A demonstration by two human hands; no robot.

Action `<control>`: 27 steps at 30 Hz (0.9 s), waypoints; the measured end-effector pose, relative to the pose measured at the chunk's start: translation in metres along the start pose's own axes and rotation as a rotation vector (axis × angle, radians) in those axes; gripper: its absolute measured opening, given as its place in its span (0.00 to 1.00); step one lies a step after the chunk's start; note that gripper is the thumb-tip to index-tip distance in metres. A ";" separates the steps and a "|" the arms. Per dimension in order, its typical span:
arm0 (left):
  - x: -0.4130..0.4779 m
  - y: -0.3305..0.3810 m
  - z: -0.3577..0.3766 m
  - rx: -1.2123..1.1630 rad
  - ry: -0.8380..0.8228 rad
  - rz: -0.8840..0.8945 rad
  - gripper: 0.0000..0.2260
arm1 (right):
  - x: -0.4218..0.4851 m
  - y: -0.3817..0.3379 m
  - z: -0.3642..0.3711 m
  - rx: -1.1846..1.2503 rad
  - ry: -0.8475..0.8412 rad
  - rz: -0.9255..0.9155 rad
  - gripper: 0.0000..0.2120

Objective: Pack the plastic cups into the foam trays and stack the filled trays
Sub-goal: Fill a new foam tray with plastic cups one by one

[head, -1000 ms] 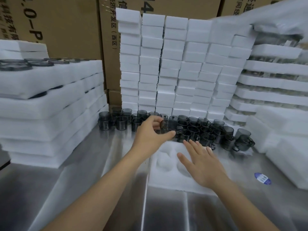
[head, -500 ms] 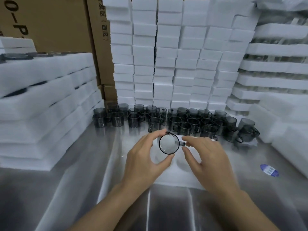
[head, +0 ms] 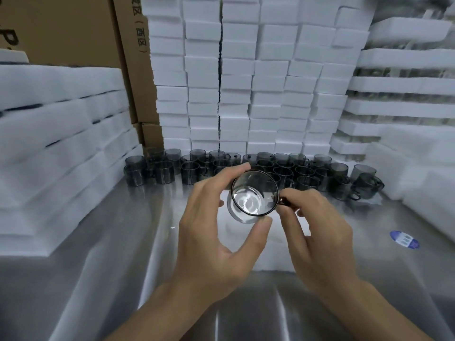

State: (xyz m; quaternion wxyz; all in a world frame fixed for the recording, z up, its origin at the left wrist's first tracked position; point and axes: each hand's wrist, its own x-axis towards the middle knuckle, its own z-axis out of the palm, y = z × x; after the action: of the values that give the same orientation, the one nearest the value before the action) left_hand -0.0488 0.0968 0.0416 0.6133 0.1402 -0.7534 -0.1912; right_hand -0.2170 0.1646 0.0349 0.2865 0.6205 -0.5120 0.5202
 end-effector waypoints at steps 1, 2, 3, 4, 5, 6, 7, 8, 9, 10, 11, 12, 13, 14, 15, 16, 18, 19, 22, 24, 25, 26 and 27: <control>-0.001 -0.002 0.000 0.001 -0.004 0.009 0.29 | 0.000 0.001 0.000 -0.003 -0.004 -0.012 0.09; -0.001 -0.006 0.001 0.010 -0.006 0.017 0.30 | 0.000 0.004 -0.001 -0.005 -0.009 -0.024 0.10; -0.001 -0.010 0.002 0.025 -0.004 0.022 0.30 | 0.000 0.008 0.000 -0.008 -0.013 -0.036 0.11; -0.001 -0.014 0.003 0.042 0.000 0.027 0.30 | 0.000 0.012 0.001 -0.014 -0.020 -0.046 0.12; -0.001 -0.017 0.004 0.058 0.005 0.029 0.31 | -0.001 0.015 0.002 -0.020 -0.027 -0.051 0.13; -0.001 -0.018 0.004 0.062 0.012 0.031 0.31 | -0.002 0.017 0.003 -0.021 -0.029 -0.053 0.13; -0.002 -0.019 0.005 0.054 0.018 0.039 0.31 | -0.002 0.018 0.004 -0.020 -0.027 -0.058 0.12; -0.001 -0.019 0.005 0.042 0.014 0.047 0.32 | -0.001 0.017 0.004 -0.018 -0.032 -0.057 0.12; -0.001 -0.019 0.004 0.027 -0.001 0.042 0.32 | 0.000 0.015 0.003 -0.017 -0.052 -0.045 0.11; 0.000 -0.016 0.003 0.018 -0.015 0.033 0.32 | 0.001 0.012 0.002 -0.015 -0.077 -0.022 0.10; 0.000 -0.014 0.003 0.013 -0.018 0.025 0.32 | 0.002 0.008 0.000 0.002 -0.101 0.017 0.10; -0.001 -0.011 0.002 0.012 -0.010 0.013 0.31 | 0.004 0.003 -0.003 0.037 -0.128 0.072 0.09; -0.002 -0.010 0.002 0.010 0.004 -0.008 0.29 | 0.005 -0.001 -0.004 0.080 -0.158 0.132 0.09; -0.002 -0.009 0.003 0.000 0.018 -0.034 0.27 | 0.006 -0.005 -0.004 0.125 -0.185 0.190 0.10; -0.002 -0.009 0.004 -0.015 0.022 -0.058 0.25 | 0.007 -0.007 -0.004 0.179 -0.207 0.251 0.13; -0.002 -0.010 0.004 -0.024 0.010 -0.064 0.24 | 0.008 -0.009 -0.003 0.242 -0.228 0.327 0.15; -0.002 -0.014 0.004 -0.004 -0.063 -0.017 0.25 | 0.012 -0.010 -0.004 0.356 -0.283 0.526 0.17; -0.002 -0.015 0.004 0.014 -0.103 0.014 0.27 | 0.015 -0.010 -0.005 0.410 -0.320 0.636 0.17; -0.002 -0.020 0.004 0.091 -0.135 0.067 0.30 | 0.024 -0.011 -0.008 0.622 -0.434 0.905 0.14; 0.000 -0.022 0.002 0.143 -0.111 0.095 0.28 | 0.028 -0.011 -0.011 0.658 -0.488 0.927 0.14; 0.000 -0.023 0.001 0.168 -0.105 0.115 0.27 | 0.030 -0.011 -0.012 0.620 -0.509 0.898 0.14; 0.000 -0.023 0.000 0.192 -0.099 0.136 0.26 | 0.030 -0.011 -0.014 0.544 -0.526 0.848 0.14; -0.001 -0.023 0.000 0.215 -0.091 0.153 0.26 | 0.030 -0.010 -0.015 0.456 -0.541 0.781 0.15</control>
State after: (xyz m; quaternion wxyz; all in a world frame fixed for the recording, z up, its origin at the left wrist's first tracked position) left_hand -0.0488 0.0763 0.0303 0.5727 0.1385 -0.8051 -0.0683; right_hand -0.2153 0.1709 0.0690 -0.2132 0.5424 -0.6347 0.5075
